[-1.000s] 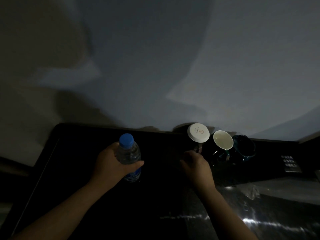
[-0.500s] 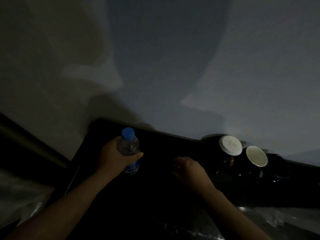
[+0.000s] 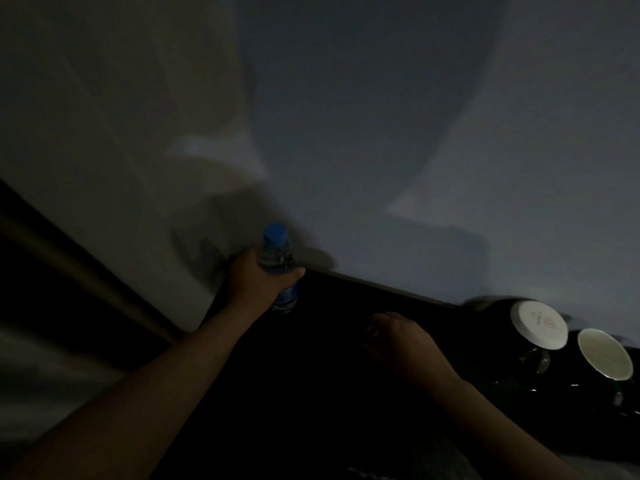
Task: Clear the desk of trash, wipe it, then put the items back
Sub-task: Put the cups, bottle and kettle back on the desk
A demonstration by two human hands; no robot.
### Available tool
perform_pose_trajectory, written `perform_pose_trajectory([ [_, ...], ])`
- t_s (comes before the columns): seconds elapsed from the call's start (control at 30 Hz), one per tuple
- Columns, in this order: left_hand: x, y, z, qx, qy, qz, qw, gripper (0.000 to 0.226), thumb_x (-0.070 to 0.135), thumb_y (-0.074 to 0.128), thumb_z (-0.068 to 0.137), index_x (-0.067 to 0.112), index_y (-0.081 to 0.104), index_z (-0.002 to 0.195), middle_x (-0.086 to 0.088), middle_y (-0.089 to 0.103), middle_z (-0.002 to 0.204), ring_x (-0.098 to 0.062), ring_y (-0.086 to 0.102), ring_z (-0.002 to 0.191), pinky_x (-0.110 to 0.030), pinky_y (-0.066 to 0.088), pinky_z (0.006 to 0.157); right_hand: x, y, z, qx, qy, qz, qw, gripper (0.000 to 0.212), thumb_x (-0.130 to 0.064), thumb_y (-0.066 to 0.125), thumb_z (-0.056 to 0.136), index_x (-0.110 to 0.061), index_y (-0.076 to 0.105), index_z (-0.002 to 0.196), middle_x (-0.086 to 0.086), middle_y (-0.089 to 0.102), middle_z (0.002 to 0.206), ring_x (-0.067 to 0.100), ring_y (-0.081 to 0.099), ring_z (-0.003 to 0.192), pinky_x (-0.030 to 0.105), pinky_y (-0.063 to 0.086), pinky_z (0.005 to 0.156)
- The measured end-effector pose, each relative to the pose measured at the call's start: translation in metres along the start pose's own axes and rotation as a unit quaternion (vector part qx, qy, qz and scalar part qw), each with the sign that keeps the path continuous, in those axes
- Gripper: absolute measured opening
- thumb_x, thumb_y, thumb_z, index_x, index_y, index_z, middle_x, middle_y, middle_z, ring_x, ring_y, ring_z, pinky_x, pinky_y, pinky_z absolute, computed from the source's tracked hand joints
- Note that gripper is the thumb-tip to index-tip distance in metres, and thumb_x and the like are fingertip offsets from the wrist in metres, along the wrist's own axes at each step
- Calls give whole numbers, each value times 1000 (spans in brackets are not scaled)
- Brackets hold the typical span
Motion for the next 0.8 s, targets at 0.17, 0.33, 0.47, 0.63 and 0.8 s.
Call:
perform_pose_trajectory([
  [0.17, 5, 5, 22, 17, 22, -1, 1000, 48, 34, 86, 65, 10, 64, 100, -3, 70, 100, -19, 66, 91, -35, 56, 77, -6, 8, 9, -23, -3, -10, 1000, 30, -33, 58, 92, -16, 60, 118, 1, 58, 116, 17, 59, 103, 31, 49, 86],
  [0.33, 11, 11, 33, 12, 21, -22, 999, 46, 27, 86, 67, 11, 63, 104, -3, 69, 106, -19, 64, 96, -37, 54, 85, -4, 6, 16, -17, 3, -4, 1000, 31, -34, 60, 91, -16, 61, 116, 1, 58, 115, 16, 60, 102, 32, 50, 86],
  [0.47, 8, 14, 37, 13, 11, -25, 1000, 47, 28, 87, 67, 13, 60, 102, -3, 68, 110, -19, 63, 98, -38, 54, 87, -2, 6, 16, -20, 8, -3, 1000, 29, -32, 58, 93, -16, 60, 116, 0, 58, 115, 15, 59, 101, 30, 49, 85],
  [0.63, 6, 16, 40, 6, 2, -32, 999, 48, 31, 87, 65, 17, 61, 104, -2, 68, 110, -19, 64, 99, -41, 54, 90, 3, 6, 14, -16, 20, 2, 1000, 29, -31, 58, 93, -15, 60, 117, 1, 58, 114, 16, 60, 99, 31, 50, 85],
  [0.8, 12, 16, 37, 4, 11, -26, 1000, 46, 28, 86, 67, 21, 57, 102, 1, 65, 107, -18, 62, 99, -37, 53, 89, 7, 4, 13, -15, 20, 0, 1000, 30, -32, 60, 92, -16, 60, 117, 0, 58, 114, 15, 59, 100, 29, 49, 84],
])
Point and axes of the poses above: each hand's wrist, its own z-axis towards the middle knuckle, its own y-axis out of the palm, x = y × z, the point moved 3 cm from there along z, towards the middle knuckle
